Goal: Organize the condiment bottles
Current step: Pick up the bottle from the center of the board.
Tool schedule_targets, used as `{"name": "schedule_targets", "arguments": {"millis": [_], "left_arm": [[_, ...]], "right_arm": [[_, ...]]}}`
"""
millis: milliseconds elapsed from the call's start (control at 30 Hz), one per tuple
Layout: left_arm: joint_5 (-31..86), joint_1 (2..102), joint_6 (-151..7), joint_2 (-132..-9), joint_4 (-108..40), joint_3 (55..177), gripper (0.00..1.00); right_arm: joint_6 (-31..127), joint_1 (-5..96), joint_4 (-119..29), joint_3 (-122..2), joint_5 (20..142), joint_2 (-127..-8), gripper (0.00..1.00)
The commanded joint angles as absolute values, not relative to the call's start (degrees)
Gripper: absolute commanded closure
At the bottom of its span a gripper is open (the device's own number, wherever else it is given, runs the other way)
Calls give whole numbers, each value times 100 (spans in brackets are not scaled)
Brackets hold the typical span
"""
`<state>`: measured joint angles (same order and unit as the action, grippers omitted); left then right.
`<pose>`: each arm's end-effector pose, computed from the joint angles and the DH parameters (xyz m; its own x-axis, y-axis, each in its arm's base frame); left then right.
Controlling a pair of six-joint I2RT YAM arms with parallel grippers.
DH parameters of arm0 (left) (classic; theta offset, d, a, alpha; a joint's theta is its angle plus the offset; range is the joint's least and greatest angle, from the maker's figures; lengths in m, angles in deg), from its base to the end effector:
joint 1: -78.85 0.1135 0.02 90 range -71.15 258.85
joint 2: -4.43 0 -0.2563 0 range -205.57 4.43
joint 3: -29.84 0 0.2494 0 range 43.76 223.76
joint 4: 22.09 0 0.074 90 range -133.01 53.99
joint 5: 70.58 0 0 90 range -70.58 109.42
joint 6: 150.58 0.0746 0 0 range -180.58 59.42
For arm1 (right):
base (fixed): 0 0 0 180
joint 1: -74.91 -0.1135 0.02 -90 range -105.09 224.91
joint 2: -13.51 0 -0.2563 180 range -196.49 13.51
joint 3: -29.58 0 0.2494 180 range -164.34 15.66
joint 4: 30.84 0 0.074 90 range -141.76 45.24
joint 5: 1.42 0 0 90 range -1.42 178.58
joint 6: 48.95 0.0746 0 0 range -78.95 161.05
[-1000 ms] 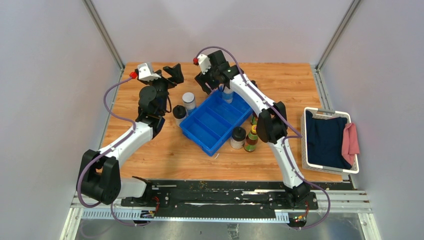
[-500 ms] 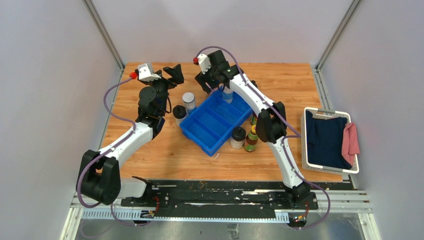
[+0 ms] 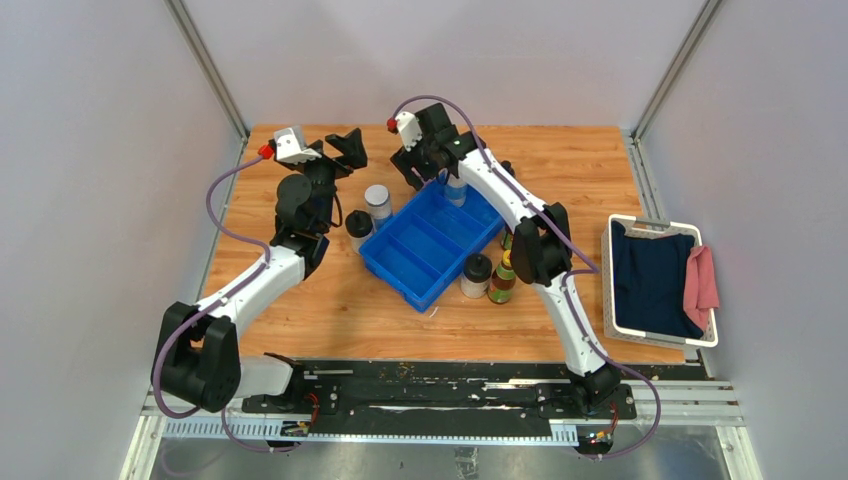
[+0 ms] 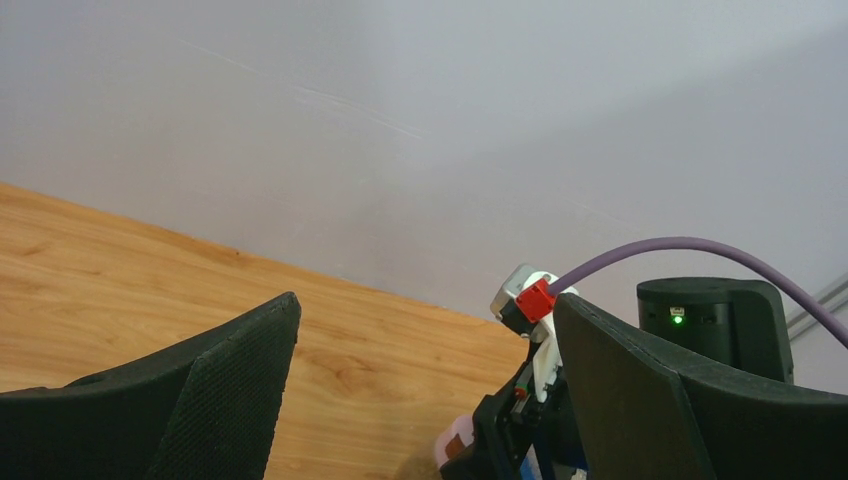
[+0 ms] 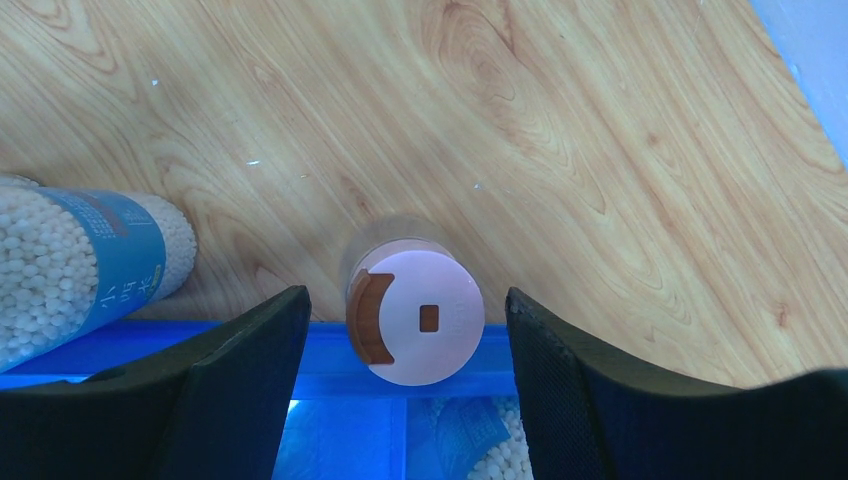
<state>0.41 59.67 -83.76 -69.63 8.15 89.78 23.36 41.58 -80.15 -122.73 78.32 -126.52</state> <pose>0.3200 -0.0856 0.3392 0.2351 -0.4758 -0.8475 0.1171 0.8795 -0.4613 0.4755 0.3286 0.2424 -0.2790 -0.5413 -0.7932 -0.7812 0.6083 -0.1404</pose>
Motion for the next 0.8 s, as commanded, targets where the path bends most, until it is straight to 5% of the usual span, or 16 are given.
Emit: {"name": "schedule_targets", "arguments": {"millis": [0,433,767], "left_arm": [[43,6004,-8360,-6831,987,8894,0],[48,6004,-8365,-6903,987,8929,0],[65,6004,-8385,-6985,987,8955,0]], "right_arm": [[2356,4214,-8237,-12447,7908,-12796,25],[2383,4256,-8237,-12482,7858,-12876,38],[2394,4296,-8238,-12547,7839,-12922,75]]}}
